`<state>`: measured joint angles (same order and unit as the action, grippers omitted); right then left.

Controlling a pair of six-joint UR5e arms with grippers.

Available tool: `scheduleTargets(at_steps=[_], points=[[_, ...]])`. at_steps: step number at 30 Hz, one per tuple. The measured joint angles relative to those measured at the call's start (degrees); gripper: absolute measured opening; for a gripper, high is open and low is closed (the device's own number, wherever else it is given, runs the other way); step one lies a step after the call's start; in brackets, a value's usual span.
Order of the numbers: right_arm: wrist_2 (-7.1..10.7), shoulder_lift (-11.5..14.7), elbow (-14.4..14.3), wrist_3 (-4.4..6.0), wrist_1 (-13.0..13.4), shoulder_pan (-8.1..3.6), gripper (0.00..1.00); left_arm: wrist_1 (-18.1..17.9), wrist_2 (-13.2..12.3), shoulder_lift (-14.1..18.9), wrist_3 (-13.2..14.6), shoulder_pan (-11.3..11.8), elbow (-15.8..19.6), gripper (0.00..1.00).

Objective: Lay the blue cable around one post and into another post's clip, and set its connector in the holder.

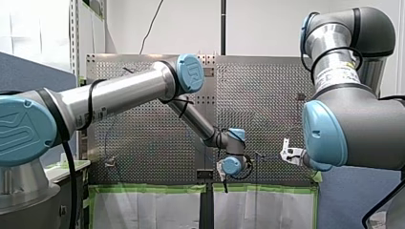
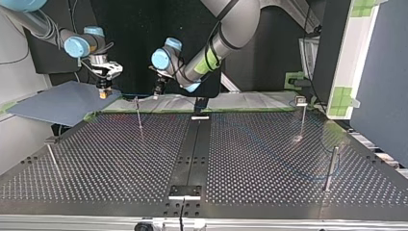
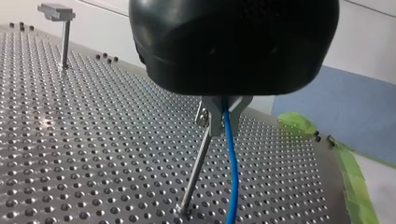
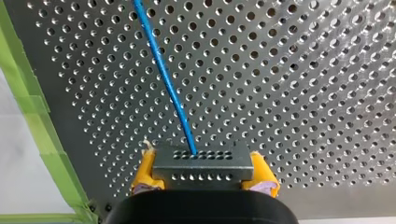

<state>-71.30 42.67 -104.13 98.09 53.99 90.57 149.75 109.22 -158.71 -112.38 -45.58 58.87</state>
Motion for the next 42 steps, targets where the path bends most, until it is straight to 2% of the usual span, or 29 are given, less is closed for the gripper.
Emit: scheduleTargets(at_steps=[15, 29, 30, 31, 32, 33, 34, 35, 36, 41, 42], points=[[-0.10, -0.05, 2.10, 0.19, -1.63, -0.24, 0.00, 0.01, -1.32, -0.05, 0.31, 1.30, -0.71, 0.01], [0.35, -0.07, 2.12, -0.01, -1.32, 0.74, 0.00, 0.09, -2.92, -0.04, 0.37, 1.52, -1.32, 0.01], [0.36, -0.07, 2.12, -0.01, -1.30, 0.80, 0.00, 0.10, -2.96, -0.04, 0.38, 1.52, -1.32, 0.09], [0.36, -0.07, 2.13, 0.00, -1.28, 0.85, 0.00, 0.11, -3.06, -0.04, 0.37, 1.53, -1.32, 0.09], [0.37, -0.07, 2.12, 0.00, -1.24, 0.90, 0.00, 0.11, -3.16, -0.03, 0.35, 1.53, -1.32, 0.14], [0.36, -0.07, 2.13, 0.01, -1.20, 0.93, 0.00, 0.10, -3.28, -0.02, 0.31, 1.55, -1.27, 0.23], [0.36, -0.07, 2.12, 0.02, -1.16, 0.94, 0.00, 0.06, -3.46, -0.01, 0.25, 1.57, -1.16, 0.23], [0.38, -0.07, 2.12, 0.05, -1.12, 0.95, 0.00, 0.03, -3.58, 0.01, 0.22, 1.60, -1.05, 0.33], [0.38, -0.07, 2.13, 0.08, -1.08, 0.94, 0.00, 0.01, -3.67, 0.01, 0.20, 1.63, -0.96, 0.38], [0.38, -0.07, 2.50, 0.24, -1.25, 0.77, 0.00, 0.34, -3.54, 0.01, 0.07, 2.01, -0.74, 0.38], [0.38, -0.07, 2.63, 0.28, -1.37, 0.76, 0.00, 0.48, -3.49, 0.02, 0.09, 2.08, -0.74, 0.41]])
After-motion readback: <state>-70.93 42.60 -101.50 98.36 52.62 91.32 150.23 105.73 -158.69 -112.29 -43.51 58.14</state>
